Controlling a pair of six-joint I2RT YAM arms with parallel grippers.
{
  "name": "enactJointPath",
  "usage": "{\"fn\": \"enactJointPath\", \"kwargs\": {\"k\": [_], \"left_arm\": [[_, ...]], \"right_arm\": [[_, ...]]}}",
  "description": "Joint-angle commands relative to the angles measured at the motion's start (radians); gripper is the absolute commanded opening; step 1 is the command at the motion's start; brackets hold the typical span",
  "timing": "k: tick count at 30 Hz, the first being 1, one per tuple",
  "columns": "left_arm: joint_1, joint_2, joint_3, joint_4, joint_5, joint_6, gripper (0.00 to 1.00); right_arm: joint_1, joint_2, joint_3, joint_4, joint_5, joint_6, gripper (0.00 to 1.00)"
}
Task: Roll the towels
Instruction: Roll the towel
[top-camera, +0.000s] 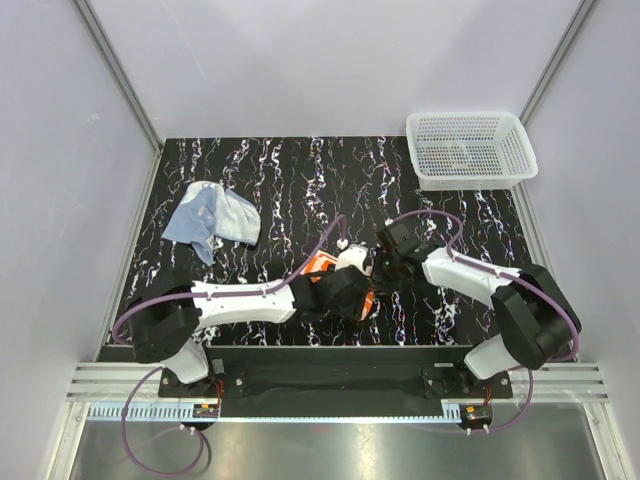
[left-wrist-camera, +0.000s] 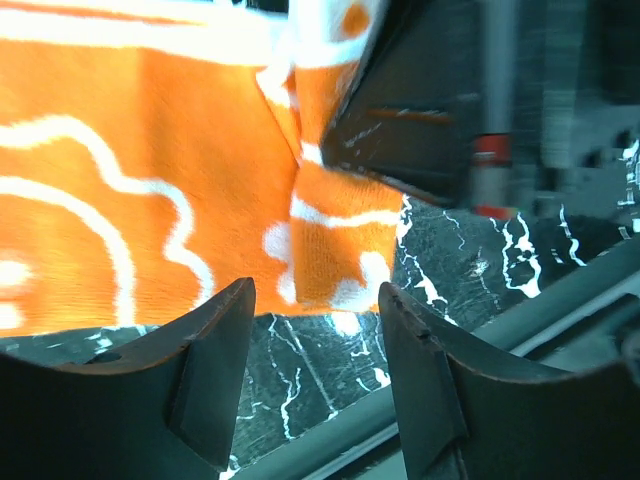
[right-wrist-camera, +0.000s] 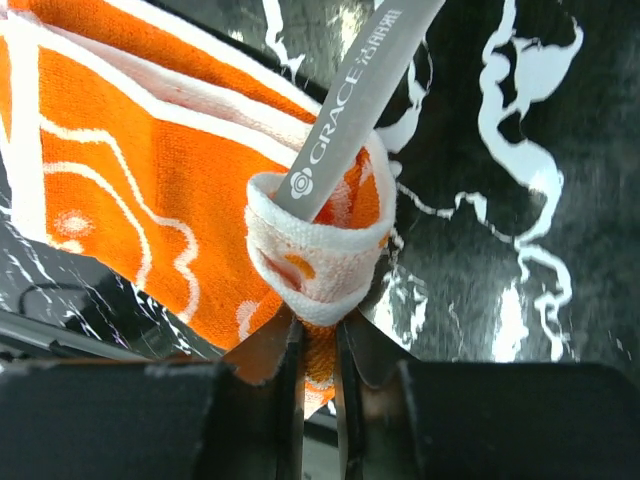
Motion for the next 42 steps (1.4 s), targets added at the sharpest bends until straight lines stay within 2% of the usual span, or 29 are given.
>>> {"fn": "enactJointPath", "kwargs": {"k": [1,8,19,23,27,28,32,34,36,38,42], "left_arm": [[-0.063,0.007,0.095,-0.065,-0.222,0.097,0.58],[-0.165,0.084,0.165,-0.022,-0.263,0.197,0.63],[-0.179,0.206,0.182,-0.018,-0.315,0.174,0.64],[-0.186,0.231,0.187,-0.024,-0.319,0.174,0.59],[-0.199,0.226,0.166,-0.016,-0.319,0.164,0.47],[-0.2,0.226,0.153,-0.016,-0.322,0.16,0.36],[-0.202,0.208,0.126,-0.016,-0.324,0.148,0.13],[-0.202,0.197,0.115,-0.015,-0.327,0.143,0.05],[-0.2,0.187,0.103,-0.015,-0.324,0.137,0.0],[-0.2,0.179,0.095,-0.005,-0.313,0.132,0.0],[-0.2,0.15,0.066,0.019,-0.255,0.122,0.0]], "right_arm": [[0.034,0.017,0.102,-0.173,0.073,-0.012,0.18],[0.042,0.028,0.148,-0.201,0.074,-0.001,0.18],[0.044,-0.008,0.146,-0.193,0.047,0.008,0.18],[0.044,-0.018,0.148,-0.193,0.047,0.015,0.17],[0.044,-0.011,0.159,-0.195,0.037,0.015,0.17],[0.044,-0.008,0.16,-0.195,0.037,0.015,0.17],[0.044,0.006,0.165,-0.195,0.037,0.02,0.17],[0.044,0.011,0.165,-0.193,0.037,0.022,0.18],[0.044,0.018,0.166,-0.19,0.037,0.022,0.19],[0.044,0.026,0.169,-0.189,0.04,0.018,0.24],[0.044,0.046,0.198,-0.208,0.06,0.002,0.41]]}}
